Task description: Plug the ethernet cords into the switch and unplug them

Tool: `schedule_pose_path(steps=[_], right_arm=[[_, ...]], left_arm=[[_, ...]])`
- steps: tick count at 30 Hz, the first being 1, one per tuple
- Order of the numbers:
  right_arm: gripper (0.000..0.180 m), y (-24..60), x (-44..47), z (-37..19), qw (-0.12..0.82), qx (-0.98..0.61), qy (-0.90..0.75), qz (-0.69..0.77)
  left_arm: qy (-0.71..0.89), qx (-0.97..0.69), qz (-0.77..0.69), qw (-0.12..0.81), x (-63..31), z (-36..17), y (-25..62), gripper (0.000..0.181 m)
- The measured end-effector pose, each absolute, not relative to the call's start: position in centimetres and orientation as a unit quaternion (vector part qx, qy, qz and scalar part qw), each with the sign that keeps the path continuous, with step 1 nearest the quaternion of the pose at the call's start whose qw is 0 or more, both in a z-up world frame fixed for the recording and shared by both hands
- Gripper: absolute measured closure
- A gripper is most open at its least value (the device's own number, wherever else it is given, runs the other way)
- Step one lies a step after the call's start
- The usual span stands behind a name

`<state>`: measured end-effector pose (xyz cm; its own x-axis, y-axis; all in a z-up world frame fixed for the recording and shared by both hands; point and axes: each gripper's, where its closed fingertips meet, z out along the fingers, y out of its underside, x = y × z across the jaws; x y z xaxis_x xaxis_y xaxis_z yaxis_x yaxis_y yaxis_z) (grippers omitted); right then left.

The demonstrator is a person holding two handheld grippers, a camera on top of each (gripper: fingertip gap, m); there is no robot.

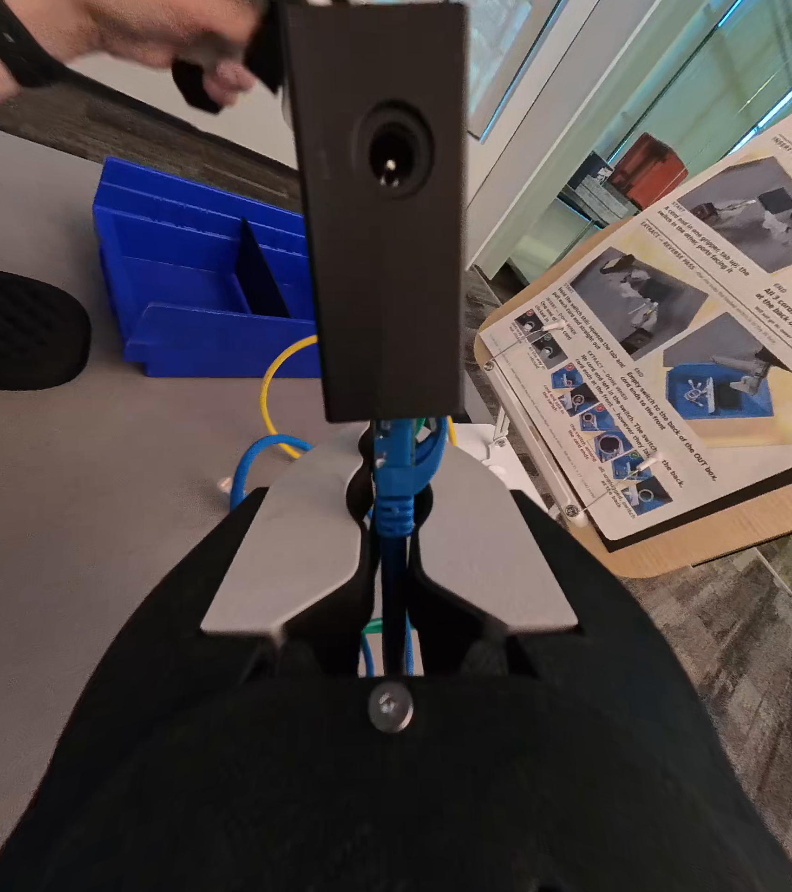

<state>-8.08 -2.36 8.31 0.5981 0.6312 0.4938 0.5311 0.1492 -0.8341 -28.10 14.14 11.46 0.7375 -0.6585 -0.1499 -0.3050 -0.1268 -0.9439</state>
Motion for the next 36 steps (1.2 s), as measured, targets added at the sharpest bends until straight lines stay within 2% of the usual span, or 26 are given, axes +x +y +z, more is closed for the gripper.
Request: schedule_pose_path(steps=[3,5,11,13,15,17,21,23,28,30,33,36], right_arm=[[0.171,-2.4,-8.2,8.0,0.603,-0.658,-0.450,0.036],[0.170,-2.6,-8.2,7.8,0.593,-0.663,-0.456,0.034],[0.170,-4.3,-7.4,8.8,0.577,-0.678,-0.454,0.044],[0.171,-4.0,-6.8,8.8,0.575,-0.686,-0.445,0.035],[0.171,-3.7,-6.6,8.5,0.571,-0.691,-0.443,0.032],[0.171,-3.2,-6.5,8.0,0.565,-0.696,-0.442,0.024],[0.170,-2.2,-6.7,6.6,0.547,-0.709,-0.445,0.007],[0.170,-2.0,-6.9,6.0,0.539,-0.712,-0.449,0.000],[0.171,-1.5,-7.4,5.4,0.535,-0.712,-0.454,-0.011],[0.171,-1.2,-7.4,5.4,0.539,-0.711,-0.451,-0.024],[0.170,-0.2,-7.0,5.4,0.546,-0.711,-0.436,-0.076],[0.171,0.8,-7.0,5.9,0.568,-0.697,-0.415,-0.137]], left_arm=[[0.255,-0.801,-0.244,0.484,-31.7,5.8,16.5,0.148],[0.212,-0.821,-0.246,0.470,-34.6,3.5,17.2,0.149],[0.197,-0.896,0.033,0.397,-46.9,-3.4,16.7,0.130],[0.208,-0.915,0.081,0.337,-49.6,-5.4,15.3,0.120],[0.216,-0.932,0.068,0.283,-50.5,-7.3,14.0,0.114],[0.220,-0.932,0.012,0.288,-49.7,-7.6,13.7,0.134],[0.223,-0.935,-0.046,0.272,-49.1,-7.9,13.9,0.154],[0.223,-0.936,-0.040,0.271,-49.5,-7.8,14.4,0.155],[0.225,-0.922,0.001,0.314,-50.0,-6.4,14.9,0.150],[0.241,-0.882,-0.015,0.404,-47.8,-2.9,14.7,0.147],[0.308,-0.766,-0.149,0.544,-38.9,4.9,10.9,0.136],[0.403,-0.646,-0.228,0.607,-29.0,9.9,4.5,0.125]])
